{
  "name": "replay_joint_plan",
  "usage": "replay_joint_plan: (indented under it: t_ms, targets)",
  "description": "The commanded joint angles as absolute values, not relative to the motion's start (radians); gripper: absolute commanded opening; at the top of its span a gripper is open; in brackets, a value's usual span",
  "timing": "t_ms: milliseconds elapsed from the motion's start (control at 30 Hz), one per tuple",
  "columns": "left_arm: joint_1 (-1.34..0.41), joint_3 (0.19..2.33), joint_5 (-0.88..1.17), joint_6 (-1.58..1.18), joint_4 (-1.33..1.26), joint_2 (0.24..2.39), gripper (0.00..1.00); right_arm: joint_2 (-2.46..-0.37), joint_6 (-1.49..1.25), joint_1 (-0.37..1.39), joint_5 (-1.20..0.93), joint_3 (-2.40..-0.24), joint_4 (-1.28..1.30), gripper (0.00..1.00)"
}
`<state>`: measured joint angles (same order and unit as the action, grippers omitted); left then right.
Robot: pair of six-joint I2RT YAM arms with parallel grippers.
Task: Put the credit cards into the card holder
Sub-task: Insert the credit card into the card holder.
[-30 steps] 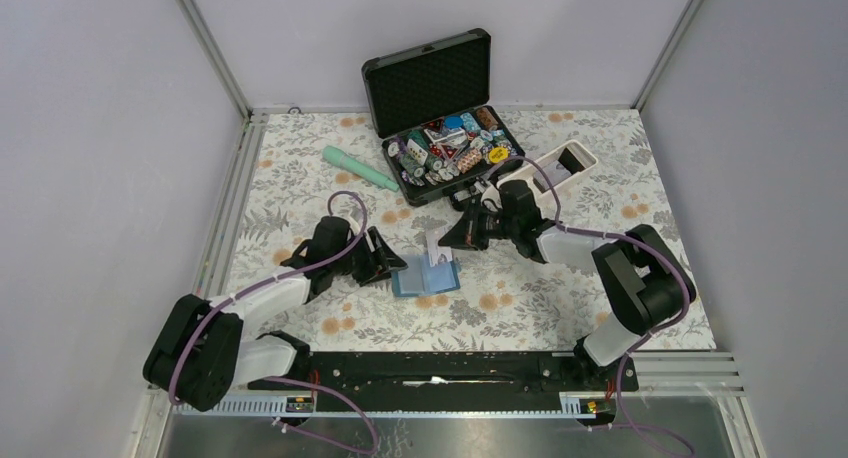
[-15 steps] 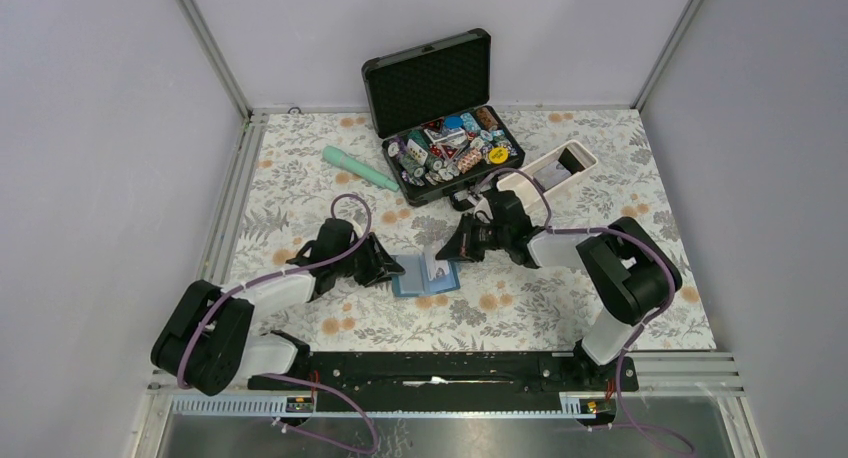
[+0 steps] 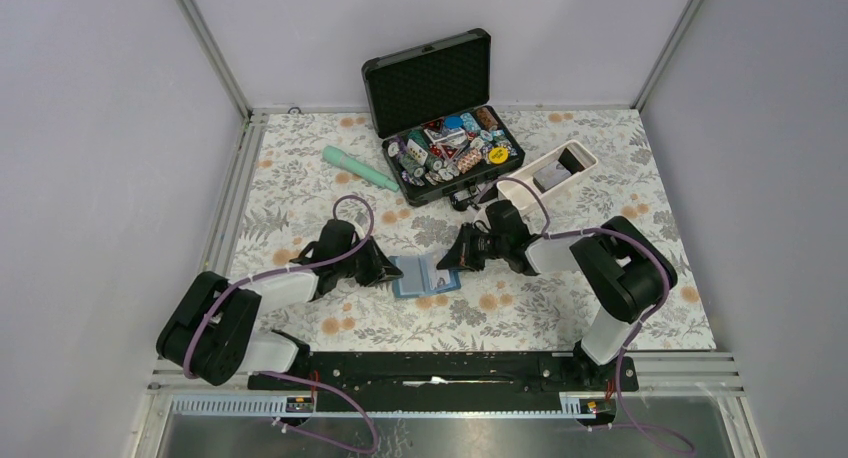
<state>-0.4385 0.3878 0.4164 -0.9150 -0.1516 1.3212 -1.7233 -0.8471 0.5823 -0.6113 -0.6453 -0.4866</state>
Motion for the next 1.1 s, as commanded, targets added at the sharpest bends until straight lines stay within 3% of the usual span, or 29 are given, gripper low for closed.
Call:
replay_joint_plan:
  t_ms: [0,200,1067]
  targets:
    - [-0.443,0.380,0.435,-0.906,-0.217,1.342,0.11,-1.727,-0.853,0.601,-0.589,-0.628,-0.553,0.00]
    - [-0.443,0.376,0.443,-0.906,-0.230,1.355,0.00,-1.754,-0.879,0.605,-0.608,-0.614,-0.632,0.00]
    - [-0.442,0.371,0.449,-0.902,-0.235,1.352,0.00,-1.841,-0.892,0.629,-0.567,-0.594,-0.698,0.00]
